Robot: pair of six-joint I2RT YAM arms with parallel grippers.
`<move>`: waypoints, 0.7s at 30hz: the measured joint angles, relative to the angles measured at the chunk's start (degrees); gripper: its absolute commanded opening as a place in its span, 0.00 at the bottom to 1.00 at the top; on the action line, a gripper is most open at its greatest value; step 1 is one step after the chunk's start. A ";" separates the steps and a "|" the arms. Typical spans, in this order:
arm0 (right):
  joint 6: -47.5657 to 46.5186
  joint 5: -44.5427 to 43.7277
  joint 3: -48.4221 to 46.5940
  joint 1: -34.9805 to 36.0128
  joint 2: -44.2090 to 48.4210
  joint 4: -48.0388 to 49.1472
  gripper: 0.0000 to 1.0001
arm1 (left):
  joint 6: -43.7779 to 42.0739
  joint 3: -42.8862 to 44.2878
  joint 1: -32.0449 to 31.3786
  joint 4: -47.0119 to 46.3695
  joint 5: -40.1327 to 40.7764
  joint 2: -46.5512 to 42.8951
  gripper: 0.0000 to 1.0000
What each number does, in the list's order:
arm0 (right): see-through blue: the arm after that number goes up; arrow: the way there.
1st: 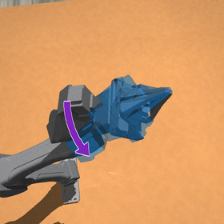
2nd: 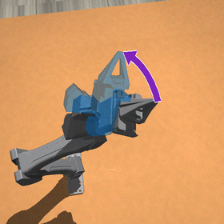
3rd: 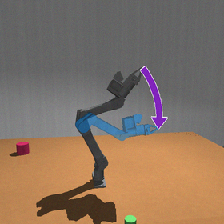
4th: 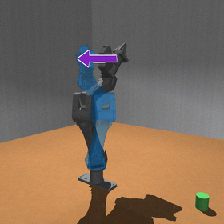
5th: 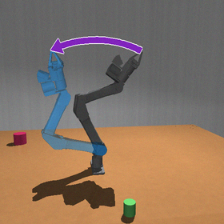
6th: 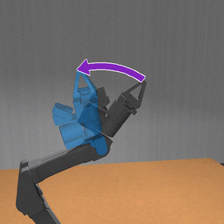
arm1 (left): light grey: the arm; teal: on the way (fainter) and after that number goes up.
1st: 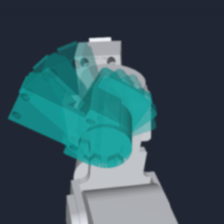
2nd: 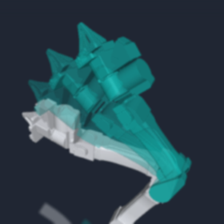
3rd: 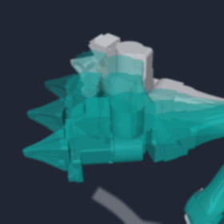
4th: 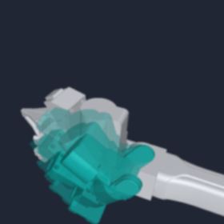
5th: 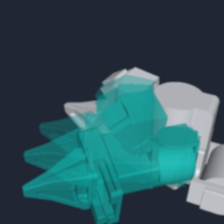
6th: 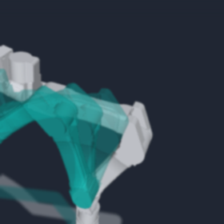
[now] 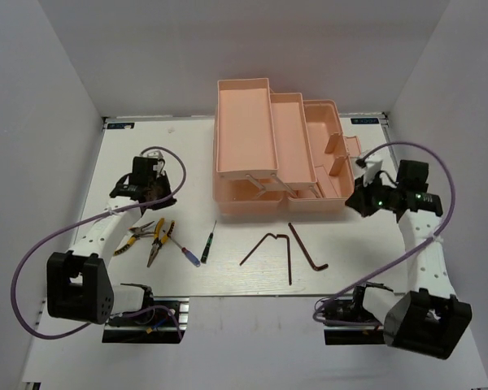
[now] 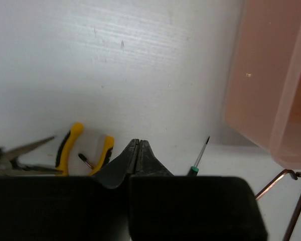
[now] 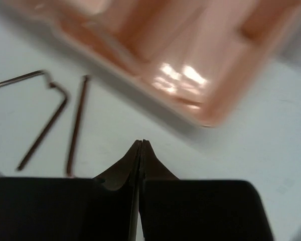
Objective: Sort the tools into containers
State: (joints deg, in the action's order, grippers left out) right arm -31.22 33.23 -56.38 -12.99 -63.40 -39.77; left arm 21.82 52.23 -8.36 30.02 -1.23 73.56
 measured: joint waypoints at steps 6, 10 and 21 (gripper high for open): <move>-0.72 6.64 10.64 11.39 5.05 -4.31 0.29 | -0.61 -3.41 -1.68 2.21 0.00 -0.92 0.72; 3.37 4.28 15.50 21.62 3.91 -0.15 0.34 | -0.39 -4.76 -3.32 3.19 1.27 -3.19 0.81; 15.04 -19.28 19.54 43.06 -7.69 13.53 0.42 | -1.66 -6.03 -6.23 4.46 4.20 -6.67 0.81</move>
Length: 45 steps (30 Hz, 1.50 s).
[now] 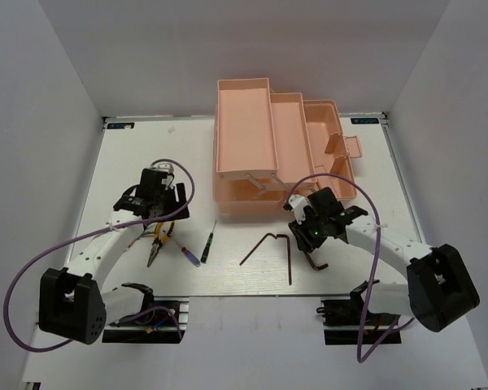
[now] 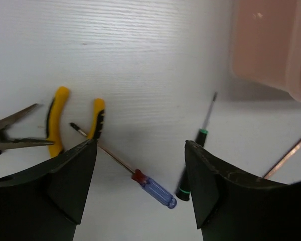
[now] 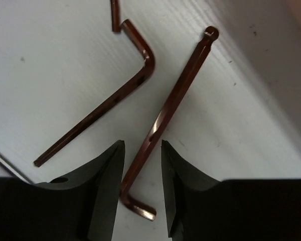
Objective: Sort the tools into containers
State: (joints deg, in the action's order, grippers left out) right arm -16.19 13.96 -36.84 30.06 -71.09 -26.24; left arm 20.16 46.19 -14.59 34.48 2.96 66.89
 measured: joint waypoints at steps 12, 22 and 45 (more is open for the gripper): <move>2.36 -10.84 -1.09 4.17 -6.99 2.58 0.34 | -9.16 -1.68 -11.82 -7.96 -19.76 -4.33 0.72; 2.67 -10.14 -3.04 4.46 -8.66 0.02 0.00 | -11.78 -1.62 -22.86 -16.81 -23.80 -1.92 0.68; -5.18 -17.03 -24.37 -1.62 17.38 -24.35 0.00 | -13.09 11.76 -43.32 -12.50 0.92 30.53 0.60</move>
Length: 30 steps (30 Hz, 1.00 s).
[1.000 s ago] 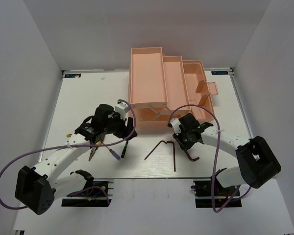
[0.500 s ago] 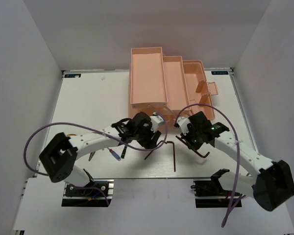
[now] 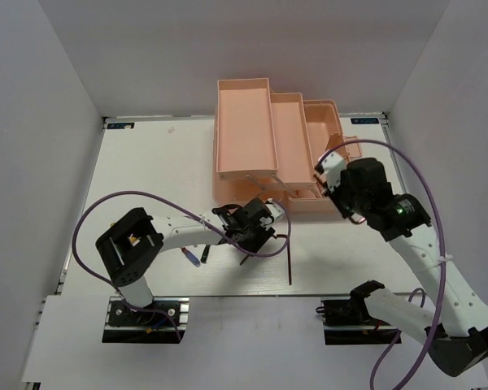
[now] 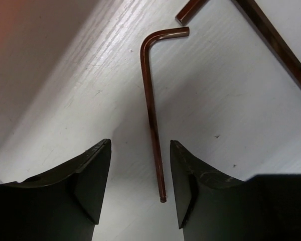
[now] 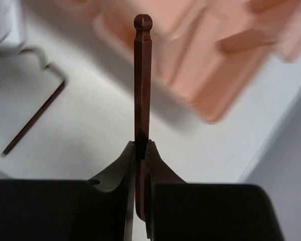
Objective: Sort the tools into containers
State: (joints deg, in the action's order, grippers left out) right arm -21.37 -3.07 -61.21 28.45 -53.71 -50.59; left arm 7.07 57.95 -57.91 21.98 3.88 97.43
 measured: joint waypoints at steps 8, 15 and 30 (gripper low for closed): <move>4.70 -12.07 -8.15 -4.66 -11.23 10.08 0.00 | 0.94 0.52 -0.72 0.24 1.75 0.61 0.59; 12.00 -6.69 -18.95 -10.36 -33.77 13.75 0.18 | 1.55 0.57 -1.44 -0.33 1.92 0.87 0.53; 19.12 13.81 -16.57 -19.30 -24.76 14.69 0.62 | 2.49 3.32 -2.38 -3.41 2.62 5.70 0.21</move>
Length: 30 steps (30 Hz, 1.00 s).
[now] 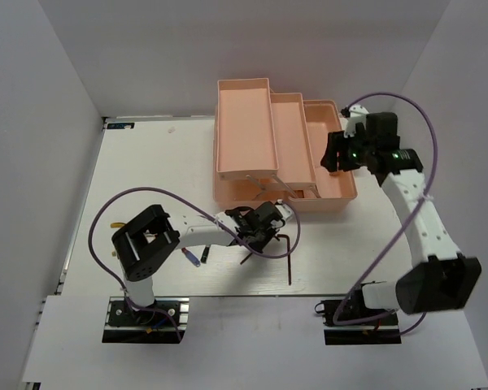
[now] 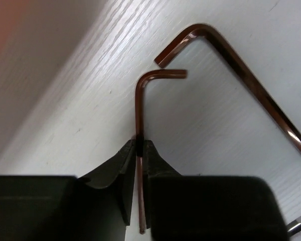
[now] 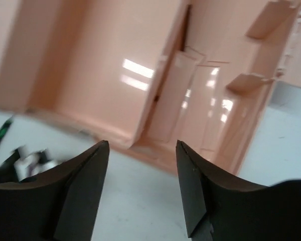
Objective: Sort the tools into containers
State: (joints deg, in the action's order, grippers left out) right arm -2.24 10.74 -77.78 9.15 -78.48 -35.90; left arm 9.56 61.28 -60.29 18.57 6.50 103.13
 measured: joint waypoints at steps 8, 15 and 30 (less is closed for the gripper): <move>-6.78 18.80 16.02 -1.66 16.44 -1.33 0.68 | 0.44 2.97 -1.77 2.01 3.15 2.03 0.00; -10.19 23.02 28.57 -2.03 18.49 -7.87 0.16 | 1.05 4.63 -2.10 8.37 2.93 -0.28 0.00; 2.12 -20.09 32.52 -5.22 28.15 -0.94 0.00 | 2.56 23.21 -1.73 2.64 -8.11 -5.84 0.00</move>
State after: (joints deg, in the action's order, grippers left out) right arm -0.12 -9.34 -45.25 3.92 -50.33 -36.84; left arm 12.12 84.49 -62.02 21.21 -1.61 97.30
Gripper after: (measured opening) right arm 0.011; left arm 0.056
